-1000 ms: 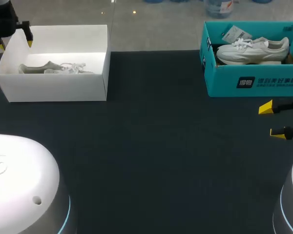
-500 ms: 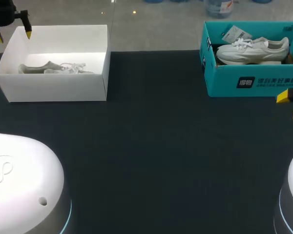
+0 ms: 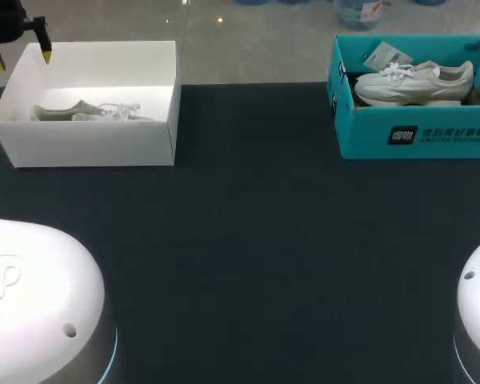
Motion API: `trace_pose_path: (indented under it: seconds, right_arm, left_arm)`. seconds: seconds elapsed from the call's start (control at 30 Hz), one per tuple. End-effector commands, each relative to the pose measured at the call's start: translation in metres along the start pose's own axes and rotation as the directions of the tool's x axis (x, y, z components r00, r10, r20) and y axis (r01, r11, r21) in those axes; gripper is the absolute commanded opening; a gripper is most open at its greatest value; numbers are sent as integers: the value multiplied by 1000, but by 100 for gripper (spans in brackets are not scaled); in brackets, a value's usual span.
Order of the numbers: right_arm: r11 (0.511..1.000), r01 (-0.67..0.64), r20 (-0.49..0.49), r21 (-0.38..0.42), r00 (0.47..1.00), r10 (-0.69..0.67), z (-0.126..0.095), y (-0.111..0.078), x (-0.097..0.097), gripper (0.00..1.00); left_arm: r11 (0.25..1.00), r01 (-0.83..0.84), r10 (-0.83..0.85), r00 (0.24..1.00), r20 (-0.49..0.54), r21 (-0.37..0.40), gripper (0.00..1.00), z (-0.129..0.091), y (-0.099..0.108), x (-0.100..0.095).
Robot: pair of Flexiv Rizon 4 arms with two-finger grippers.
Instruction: Take the shoe out of the shoebox, open the shoe tongue, remove and reinsert the insole, then place the shoe into the shoebox
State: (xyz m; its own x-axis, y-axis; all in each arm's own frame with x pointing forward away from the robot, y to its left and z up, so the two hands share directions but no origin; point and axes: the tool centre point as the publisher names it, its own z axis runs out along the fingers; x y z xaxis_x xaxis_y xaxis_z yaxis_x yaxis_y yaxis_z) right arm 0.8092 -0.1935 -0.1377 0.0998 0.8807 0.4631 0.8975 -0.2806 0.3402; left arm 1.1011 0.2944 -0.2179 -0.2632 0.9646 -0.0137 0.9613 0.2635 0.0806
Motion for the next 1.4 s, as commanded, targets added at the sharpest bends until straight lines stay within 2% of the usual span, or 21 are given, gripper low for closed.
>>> trace_pose_path:
  seconds: [0.03, 0.63, 0.7, 0.83, 1.0, 1.23, 1.4]
  right_arm:
    - [991, -3, 170, 132, 985, -20, 3, 44, 5, 100]
    - [991, -3, 170, 132, 985, -20, 3, 44, 5, 100]
    - [992, 32, 211, 119, 976, -57, 9, 58, 3, 100]
    - [986, 103, 324, 130, 936, -140, 26, 101, -5, 100]
    - [984, 110, 346, 141, 926, -153, 50, 155, -19, 100]
    - [986, 106, 357, 125, 923, -145, 84, 202, -37, 100]
    - [980, 119, 401, 161, 899, -175, 106, 231, -51, 100]
  left_arm:
    - [1000, -1, 1, 1000, -1, 0, 100, 0, 0, 0]
    - [1000, -1, 1, 1000, -1, 0, 100, 0, 0, 0]
    - [1000, -1, 1, 1000, -1, 0, 100, 0, 0, 0]
    - [1000, -1, 1, 1000, -1, 0, 100, 0, 0, 0]
    - [1000, -1, 1, 1000, -1, 0, 100, 0, 0, 0]
    - [1000, -1, 1, 1000, -1, 0, 100, 0, 0, 0]
    - [1000, -1, 1, 1000, -1, 0, 100, 0, 0, 0]
